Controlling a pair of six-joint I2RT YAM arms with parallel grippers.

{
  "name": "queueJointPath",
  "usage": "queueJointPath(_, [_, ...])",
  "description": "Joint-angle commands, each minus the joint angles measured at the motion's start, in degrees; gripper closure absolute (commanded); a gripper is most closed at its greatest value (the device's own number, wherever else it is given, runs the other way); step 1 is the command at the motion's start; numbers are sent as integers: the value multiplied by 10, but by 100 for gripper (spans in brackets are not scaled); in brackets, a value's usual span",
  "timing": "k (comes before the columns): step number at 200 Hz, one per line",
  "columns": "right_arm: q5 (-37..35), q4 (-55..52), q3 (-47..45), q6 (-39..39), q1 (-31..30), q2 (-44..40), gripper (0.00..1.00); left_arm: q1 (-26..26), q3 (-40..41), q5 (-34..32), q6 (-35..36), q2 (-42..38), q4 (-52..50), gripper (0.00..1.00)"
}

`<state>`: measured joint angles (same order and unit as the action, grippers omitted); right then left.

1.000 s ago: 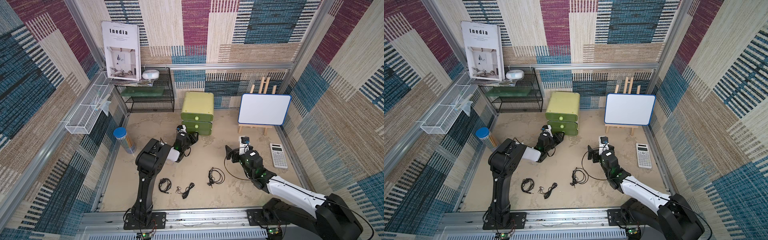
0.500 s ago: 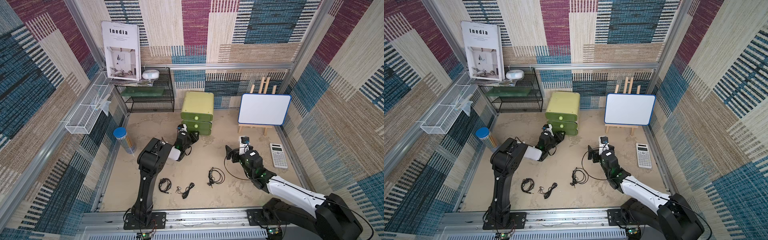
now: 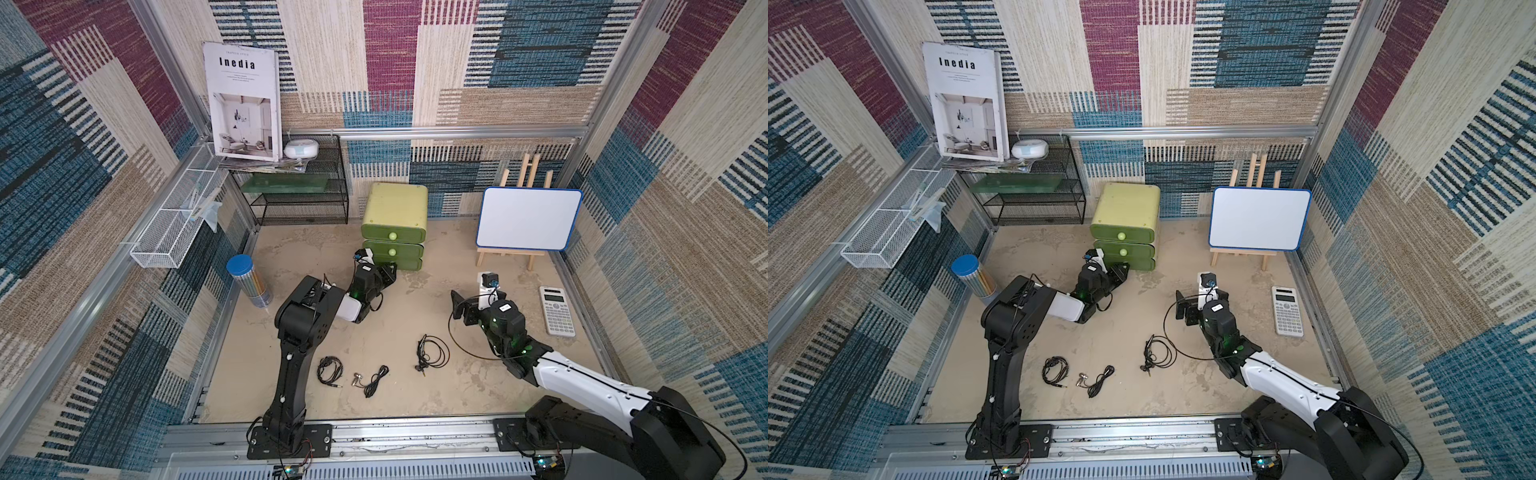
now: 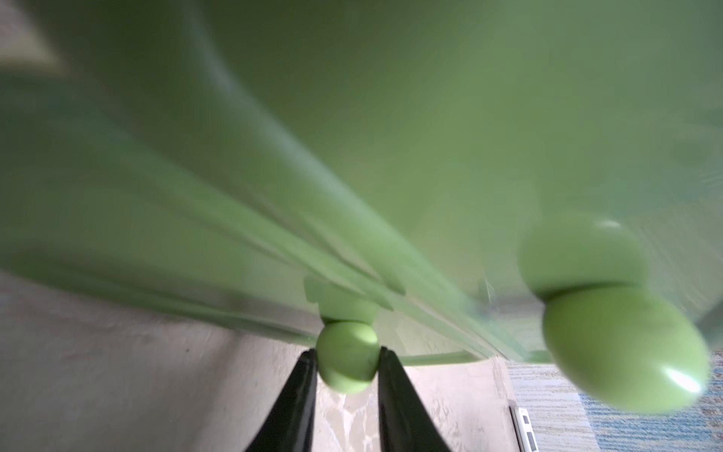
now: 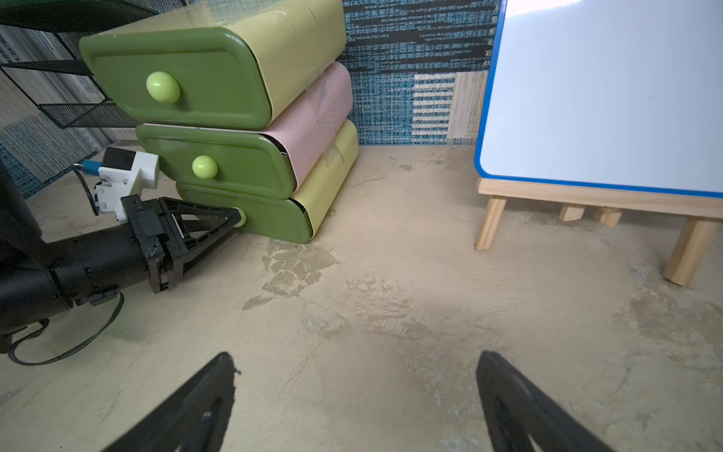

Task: Place the wired earphones into the drawer by color
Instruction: Open the drawer in the storage box.

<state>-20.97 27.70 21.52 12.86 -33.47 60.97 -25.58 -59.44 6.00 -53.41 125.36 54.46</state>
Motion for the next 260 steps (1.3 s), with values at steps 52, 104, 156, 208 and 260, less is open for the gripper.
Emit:
queueJointPath(52, [-6,8,0,0,0,2,0,0,21,-21,-15,3,49,63])
queueJointPath(104, [-6,8,0,0,0,2,0,0,13,-20,-19,8,54,60])
queueJointPath(156, [-7,7,0,0,1,2,0,0,2,-18,-27,20,61,60])
queueJointPath(208, [-7,7,0,-1,0,1,0,0,-5,-18,-28,23,60,61])
queueJointPath(260, [-7,7,-1,-1,1,1,0,0,-10,-16,-28,25,63,70])
